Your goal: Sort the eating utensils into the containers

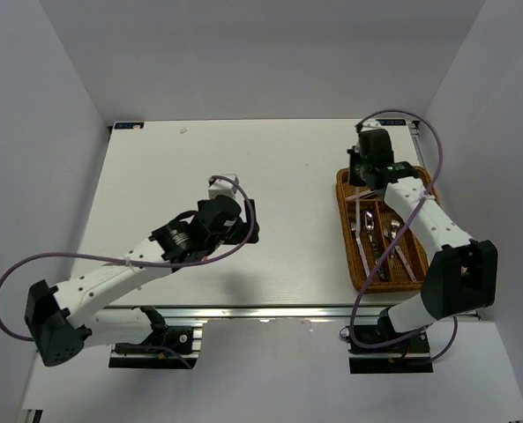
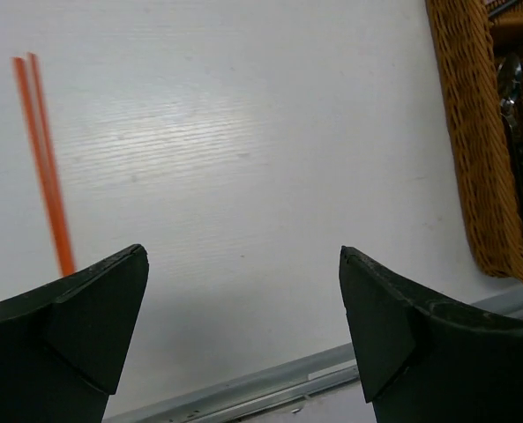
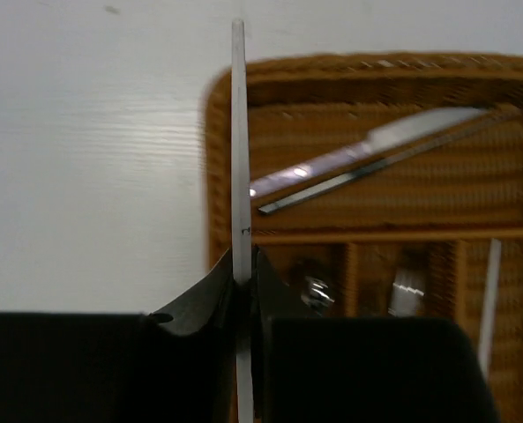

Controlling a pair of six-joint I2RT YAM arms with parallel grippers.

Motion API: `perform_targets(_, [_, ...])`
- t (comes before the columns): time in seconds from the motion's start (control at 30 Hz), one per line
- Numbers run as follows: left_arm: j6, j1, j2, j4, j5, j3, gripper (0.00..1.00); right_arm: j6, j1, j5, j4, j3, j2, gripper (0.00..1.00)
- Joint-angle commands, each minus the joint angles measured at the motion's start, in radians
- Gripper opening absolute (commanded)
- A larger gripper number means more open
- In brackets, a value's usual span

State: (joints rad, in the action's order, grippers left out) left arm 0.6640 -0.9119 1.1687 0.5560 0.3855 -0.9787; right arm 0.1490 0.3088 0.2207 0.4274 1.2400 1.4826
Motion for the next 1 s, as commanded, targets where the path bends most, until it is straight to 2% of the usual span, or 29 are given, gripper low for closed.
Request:
perform_targets(0.0, [-0.066,-0.002,-0.092,0.153,0.127,-0.022,0.98,-0.175,-0.037,0.134,0.174,0.001,0.021,0.00])
perform_targets(0.03, [-0.072,-0.002,-0.115,0.151,0.128,-0.009,0.98,-0.174,-0.039,0.175,0.171,0.004,0.028,0.00])
perform_targets(0.07, [-0.082,-0.002,-0.135,0.150,0.127,0.026,0.98,-0.190,-0.040,0.284,0.178,0.007,0.039,0.00])
perform_targets(0.17, [-0.089,-0.002,-0.202,0.136,0.122,0.098,0.98,-0.279,-0.056,0.415,0.200,0.026,0.102,0.00])
perform_targets(0.3, [-0.073,-0.002,-0.262,0.114,0.133,0.161,0.98,-0.383,-0.088,0.543,0.186,0.019,0.127,0.00])
perform_targets(0.37, [-0.076,-0.002,-0.274,0.110,0.124,0.161,0.98,-0.413,-0.146,0.587,0.176,0.000,0.110,0.00])
perform_targets(0.5, [-0.083,-0.004,-0.291,0.107,0.135,0.167,0.98,-0.439,-0.237,0.548,0.094,-0.097,0.051,0.00])
perform_targets(0.63, [-0.081,-0.002,-0.276,0.113,0.136,0.169,0.98,-0.509,-0.298,0.551,-0.059,-0.260,0.013,0.00])
perform_targets(0.77, [-0.078,-0.002,-0.291,0.111,0.138,0.173,0.98,-0.508,-0.376,0.488,-0.096,-0.364,-0.054,0.00])
perform_targets(0.97, [-0.084,-0.002,-0.310,0.105,0.130,0.178,0.98,-0.519,-0.389,0.439,-0.111,-0.430,-0.100,0.00])
